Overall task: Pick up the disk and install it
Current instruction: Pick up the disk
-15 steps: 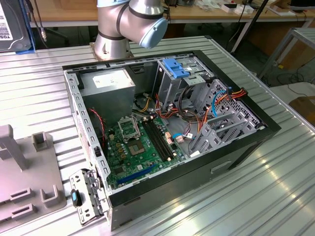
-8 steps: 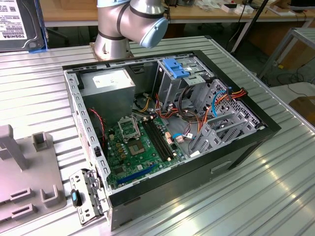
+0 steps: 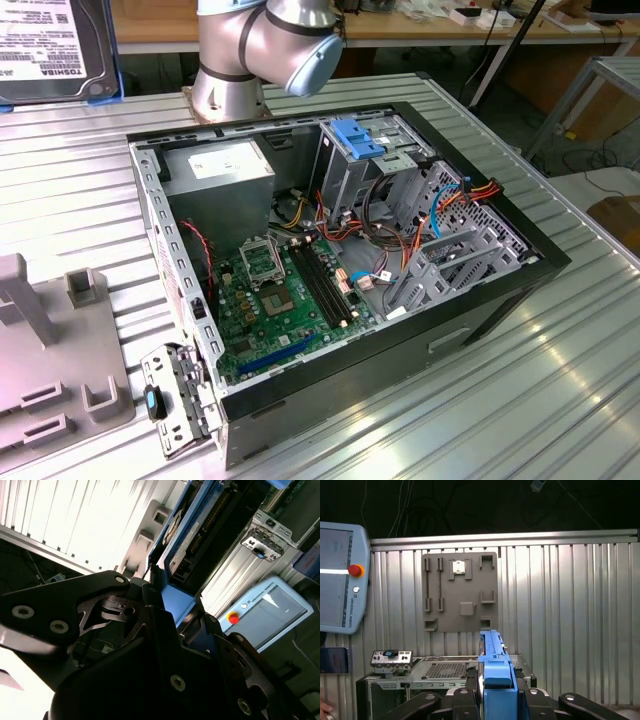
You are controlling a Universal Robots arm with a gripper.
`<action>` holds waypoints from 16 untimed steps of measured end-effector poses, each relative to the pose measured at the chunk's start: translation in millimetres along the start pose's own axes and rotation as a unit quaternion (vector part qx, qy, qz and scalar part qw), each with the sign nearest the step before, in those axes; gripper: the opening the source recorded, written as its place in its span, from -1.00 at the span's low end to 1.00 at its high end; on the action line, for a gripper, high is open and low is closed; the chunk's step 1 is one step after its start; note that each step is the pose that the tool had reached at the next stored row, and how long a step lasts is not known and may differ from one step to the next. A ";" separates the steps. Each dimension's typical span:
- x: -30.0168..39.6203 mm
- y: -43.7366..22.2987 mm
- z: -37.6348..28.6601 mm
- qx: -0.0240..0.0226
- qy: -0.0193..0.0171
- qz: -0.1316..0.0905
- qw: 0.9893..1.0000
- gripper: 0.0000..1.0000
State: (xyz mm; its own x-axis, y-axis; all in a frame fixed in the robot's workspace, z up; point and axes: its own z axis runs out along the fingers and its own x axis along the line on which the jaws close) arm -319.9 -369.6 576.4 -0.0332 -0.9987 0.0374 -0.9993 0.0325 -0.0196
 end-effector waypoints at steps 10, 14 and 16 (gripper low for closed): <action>-0.9 -27.3 0.5 0.000 0.000 0.000 1.000 -0.26; -1.3 -37.5 0.7 0.000 0.000 0.000 1.000 -0.26; -1.4 -42.0 0.8 0.000 0.000 0.000 1.000 -0.26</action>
State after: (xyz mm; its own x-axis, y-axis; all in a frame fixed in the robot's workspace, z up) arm -277.9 -369.6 576.4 -0.0332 -0.9987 0.0374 -0.9993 0.0324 -0.0196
